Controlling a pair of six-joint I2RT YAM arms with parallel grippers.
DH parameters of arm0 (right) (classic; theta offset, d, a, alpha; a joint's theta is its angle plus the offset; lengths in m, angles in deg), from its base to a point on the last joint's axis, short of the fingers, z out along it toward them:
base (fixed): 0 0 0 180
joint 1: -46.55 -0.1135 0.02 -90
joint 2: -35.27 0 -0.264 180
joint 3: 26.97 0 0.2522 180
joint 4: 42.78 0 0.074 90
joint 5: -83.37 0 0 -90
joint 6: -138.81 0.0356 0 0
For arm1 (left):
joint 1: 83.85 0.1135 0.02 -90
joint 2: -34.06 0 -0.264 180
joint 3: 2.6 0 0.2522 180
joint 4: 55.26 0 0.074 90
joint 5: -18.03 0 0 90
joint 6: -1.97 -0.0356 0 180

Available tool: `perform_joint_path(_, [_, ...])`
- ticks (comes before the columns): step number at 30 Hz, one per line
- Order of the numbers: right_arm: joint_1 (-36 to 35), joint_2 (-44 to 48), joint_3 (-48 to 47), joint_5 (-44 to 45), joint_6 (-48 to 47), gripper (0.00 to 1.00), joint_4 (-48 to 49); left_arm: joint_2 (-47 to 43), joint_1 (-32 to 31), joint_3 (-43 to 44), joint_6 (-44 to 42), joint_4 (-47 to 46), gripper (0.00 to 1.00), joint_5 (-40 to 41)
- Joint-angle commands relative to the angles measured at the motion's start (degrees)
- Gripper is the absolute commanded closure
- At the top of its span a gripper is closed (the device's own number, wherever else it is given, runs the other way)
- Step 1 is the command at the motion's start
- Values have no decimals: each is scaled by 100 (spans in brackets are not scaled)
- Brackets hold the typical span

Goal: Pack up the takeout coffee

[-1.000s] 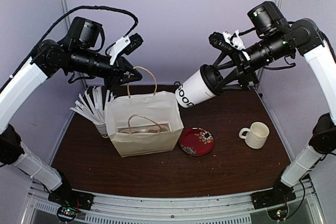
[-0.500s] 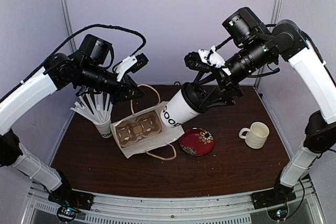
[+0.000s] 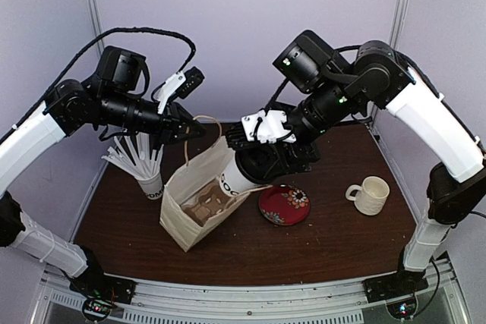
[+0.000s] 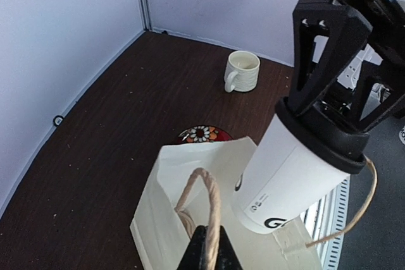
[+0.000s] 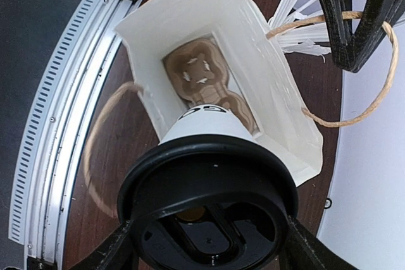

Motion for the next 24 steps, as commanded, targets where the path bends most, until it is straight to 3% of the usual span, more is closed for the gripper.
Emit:
perform_joint_path(1, [-181,-204,29,645,-249,37,187,-7,-164,-210,86,-308,100,-63])
perform_joint_path(9, [-503,-349,458,722,-364,38,176,-128,-239,-318,31,-313,100,295])
perform_joint_path(15, [-574,-339,250,624,-273,38,80,-150,-239,-80,-148,-448,100,876])
perform_joint_path(24, [-922,-611,136,187,-45,38,187,22,-245,-48,-136,-764,100,900])
